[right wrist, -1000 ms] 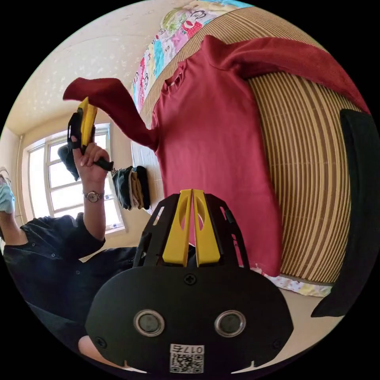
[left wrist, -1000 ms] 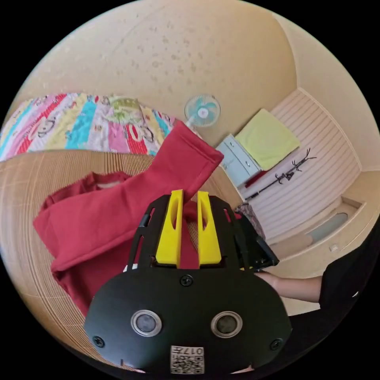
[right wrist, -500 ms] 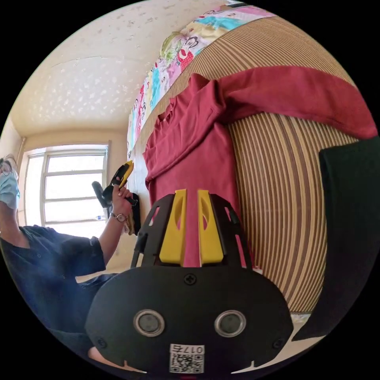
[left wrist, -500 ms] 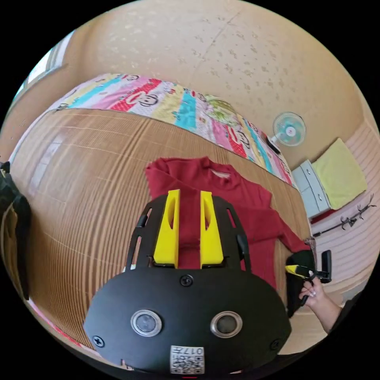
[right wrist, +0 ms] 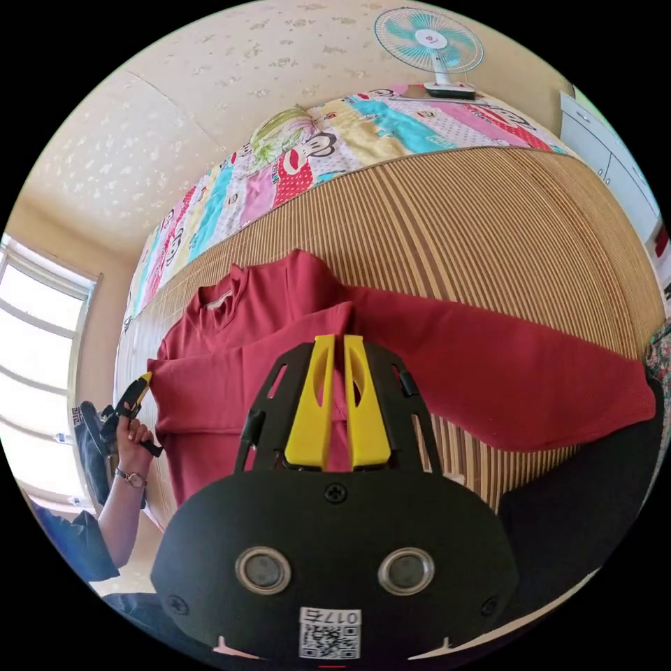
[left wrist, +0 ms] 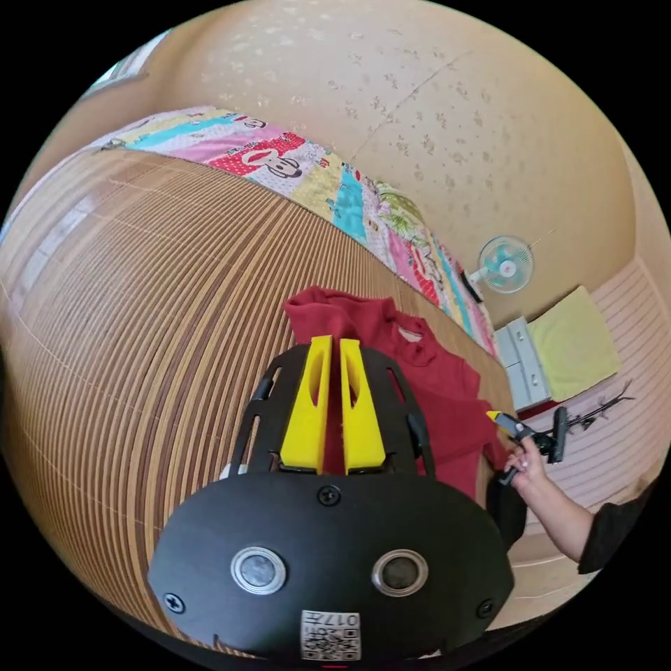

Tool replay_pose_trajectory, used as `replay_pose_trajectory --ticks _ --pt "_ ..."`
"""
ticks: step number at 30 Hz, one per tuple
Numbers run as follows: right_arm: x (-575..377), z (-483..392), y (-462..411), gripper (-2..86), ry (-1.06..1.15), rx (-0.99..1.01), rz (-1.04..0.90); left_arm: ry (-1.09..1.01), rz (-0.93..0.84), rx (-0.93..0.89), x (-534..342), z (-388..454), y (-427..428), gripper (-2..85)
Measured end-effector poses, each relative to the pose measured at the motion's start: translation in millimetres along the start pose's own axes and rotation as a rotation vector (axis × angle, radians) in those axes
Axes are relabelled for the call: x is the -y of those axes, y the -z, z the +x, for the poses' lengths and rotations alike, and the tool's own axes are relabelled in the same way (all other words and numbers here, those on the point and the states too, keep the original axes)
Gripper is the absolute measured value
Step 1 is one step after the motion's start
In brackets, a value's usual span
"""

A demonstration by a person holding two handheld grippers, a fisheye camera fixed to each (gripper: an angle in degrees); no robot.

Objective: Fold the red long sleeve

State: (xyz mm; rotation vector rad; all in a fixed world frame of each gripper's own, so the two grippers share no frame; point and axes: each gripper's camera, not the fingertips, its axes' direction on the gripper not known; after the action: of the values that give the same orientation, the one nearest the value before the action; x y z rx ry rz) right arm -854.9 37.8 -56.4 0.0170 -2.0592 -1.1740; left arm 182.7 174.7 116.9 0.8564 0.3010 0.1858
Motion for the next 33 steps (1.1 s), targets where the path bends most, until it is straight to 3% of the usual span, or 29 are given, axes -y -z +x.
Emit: replay_pose_trajectory --ticks 2,5,8,10,15,21,23,25,28,31,33 --pt "-6.3 -27.6 16.5 3.5 0.037 0.056 0.061 0.058 0.021 -0.101 15.6 -28.7 17.4 1.4" --pt "-8.2 -68.2 15.9 3.3 0.114 0.007 0.110 0.076 -0.042 -0.060 41.4 -64.2 18.7 1.8" --pt "5.1 -70.1 -36.8 3.8 0.078 -0.090 -0.013 0.125 -0.086 -0.060 54.0 -82.1 6.1 3.7" --pt "9.4 -51.9 -60.1 4.5 -0.008 -0.056 -0.080 0.091 -0.079 -0.031 58.3 -74.6 9.8 4.9" --pt "-5.7 -22.1 0.9 7.2 -0.114 0.076 0.038 -0.009 -0.022 0.086 51.0 -33.4 55.6 7.7" --pt "-27.9 -15.1 18.1 8.7 0.048 0.057 -0.049 -0.048 -0.229 0.129 25.2 8.7 46.9 8.6" --pt "-20.3 -26.6 6.2 9.1 0.120 0.131 -0.030 -0.009 -0.271 0.135 19.0 8.6 42.8 8.5" --pt "-6.2 -37.4 -12.3 8.8 0.152 0.169 -0.048 -0.049 -0.260 0.144 18.9 11.6 47.4 7.4" --pt "18.8 -52.0 -52.3 5.1 0.129 0.019 -0.160 -0.073 -0.335 0.210 34.7 6.3 47.3 2.9" --pt "43.0 -65.1 -14.9 3.4 0.065 0.127 -0.173 -0.113 -0.364 0.227 59.1 7.0 57.8 0.3" --pt "47.1 -65.3 8.8 3.6 0.040 0.106 -0.160 -0.114 -0.360 0.335 67.7 1.5 61.7 -0.4"
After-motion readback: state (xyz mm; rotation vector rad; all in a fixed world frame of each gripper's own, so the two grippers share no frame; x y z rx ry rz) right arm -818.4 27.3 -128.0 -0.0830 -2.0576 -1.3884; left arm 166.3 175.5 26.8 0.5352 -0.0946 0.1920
